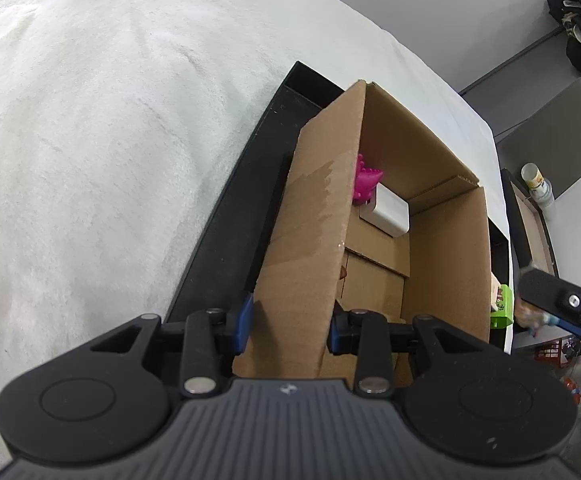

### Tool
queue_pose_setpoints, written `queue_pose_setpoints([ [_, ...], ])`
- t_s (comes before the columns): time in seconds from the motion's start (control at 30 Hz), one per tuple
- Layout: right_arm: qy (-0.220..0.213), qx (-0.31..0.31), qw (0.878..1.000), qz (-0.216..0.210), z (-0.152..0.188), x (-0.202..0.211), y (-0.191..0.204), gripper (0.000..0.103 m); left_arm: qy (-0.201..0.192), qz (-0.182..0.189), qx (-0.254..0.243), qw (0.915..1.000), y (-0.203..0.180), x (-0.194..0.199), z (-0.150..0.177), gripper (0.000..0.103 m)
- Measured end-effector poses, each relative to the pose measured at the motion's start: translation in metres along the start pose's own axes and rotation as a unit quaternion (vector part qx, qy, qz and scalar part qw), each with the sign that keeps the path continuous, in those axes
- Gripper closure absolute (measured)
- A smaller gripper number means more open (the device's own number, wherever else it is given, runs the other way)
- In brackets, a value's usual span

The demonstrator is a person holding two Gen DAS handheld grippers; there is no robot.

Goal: Organize rigid objects
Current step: 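Carry the smurf and jar with the right gripper over the box, then open the right gripper to drop the smurf and jar into the box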

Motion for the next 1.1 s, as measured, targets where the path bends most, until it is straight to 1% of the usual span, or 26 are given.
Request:
queue_pose_setpoints([
  [0.2, 0.014, 0.019, 1.0, -0.014, 0.004, -0.017, 0.022, 0.043, 0.007, 0.007, 0.002, 0.9999, 0.0, -0.002, 0.0, 0.069],
  [0.37, 0.024, 0.025, 0.999, -0.016, 0.005, -0.028, 0.031, 0.043, 0.009, 0.01, 0.007, 0.9999, 0.002, -0.003, -0.001, 0.069],
  [0.6, 0.025, 0.018, 0.999, -0.011, 0.001, -0.043, 0.032, 0.043, 0.013, 0.016, 0.011, 0.9997, 0.004, -0.003, -0.001, 0.069],
  [0.73, 0.029, 0.002, 1.0, -0.007, 0.001, -0.056, 0.03, 0.043, 0.014, 0.018, 0.011, 0.9997, 0.004, -0.003, -0.001, 0.069],
  [0.87, 0.027, -0.017, 0.999, -0.017, 0.001, -0.067, 0.027, 0.041, 0.014, 0.02, 0.011, 0.9996, 0.005, -0.003, -0.002, 0.069],
  [1.1, 0.026, -0.021, 0.999, -0.026, 0.006, -0.051, 0.019, 0.039, 0.012, 0.019, 0.009, 0.9997, 0.004, -0.003, -0.003, 0.069],
])
Point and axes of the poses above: each gripper's, at about its wrist camera, not at the fingertips, and x roughly against the way its jaws point, y to its left, z to its underside, the point moved 8 cm from there along -x, roughly the way its jaws point, and after that the axes turned 1 degree about x, right-handed, at the moved point
